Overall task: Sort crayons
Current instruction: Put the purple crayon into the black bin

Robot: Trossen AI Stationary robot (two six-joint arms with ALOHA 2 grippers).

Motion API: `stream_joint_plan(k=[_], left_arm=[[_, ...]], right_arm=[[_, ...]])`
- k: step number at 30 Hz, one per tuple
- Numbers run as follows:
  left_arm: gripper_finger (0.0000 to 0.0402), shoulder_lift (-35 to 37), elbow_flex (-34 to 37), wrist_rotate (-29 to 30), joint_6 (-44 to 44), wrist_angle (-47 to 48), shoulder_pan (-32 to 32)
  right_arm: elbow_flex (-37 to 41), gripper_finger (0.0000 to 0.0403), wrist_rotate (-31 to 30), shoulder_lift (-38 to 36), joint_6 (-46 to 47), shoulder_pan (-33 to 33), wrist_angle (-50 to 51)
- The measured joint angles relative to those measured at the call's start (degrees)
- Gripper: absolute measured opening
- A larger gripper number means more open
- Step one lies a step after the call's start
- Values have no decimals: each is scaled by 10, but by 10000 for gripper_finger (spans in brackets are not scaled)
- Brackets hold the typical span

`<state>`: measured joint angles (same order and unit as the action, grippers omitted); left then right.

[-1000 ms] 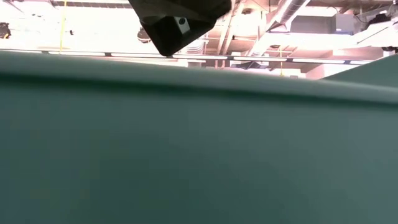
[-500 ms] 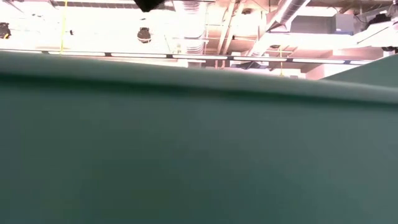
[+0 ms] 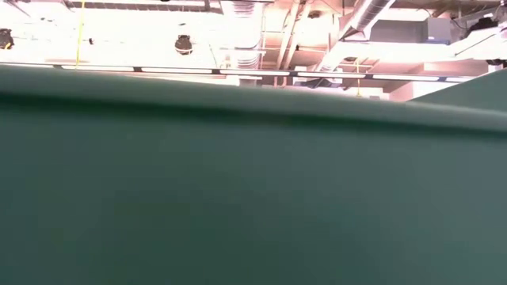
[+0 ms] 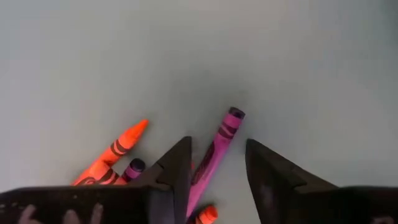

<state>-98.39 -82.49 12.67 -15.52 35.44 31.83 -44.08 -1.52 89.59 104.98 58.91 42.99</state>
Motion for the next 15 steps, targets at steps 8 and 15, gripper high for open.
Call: stream_joint_plan(k=[8,15], left_arm=[[123,0,1,6,-1,3,3],[123,0,1,8,-1,3,3]], right_arm=[[0,128,8,12,-17,-26,3],[0,81,9,13,-35,-40,7]])
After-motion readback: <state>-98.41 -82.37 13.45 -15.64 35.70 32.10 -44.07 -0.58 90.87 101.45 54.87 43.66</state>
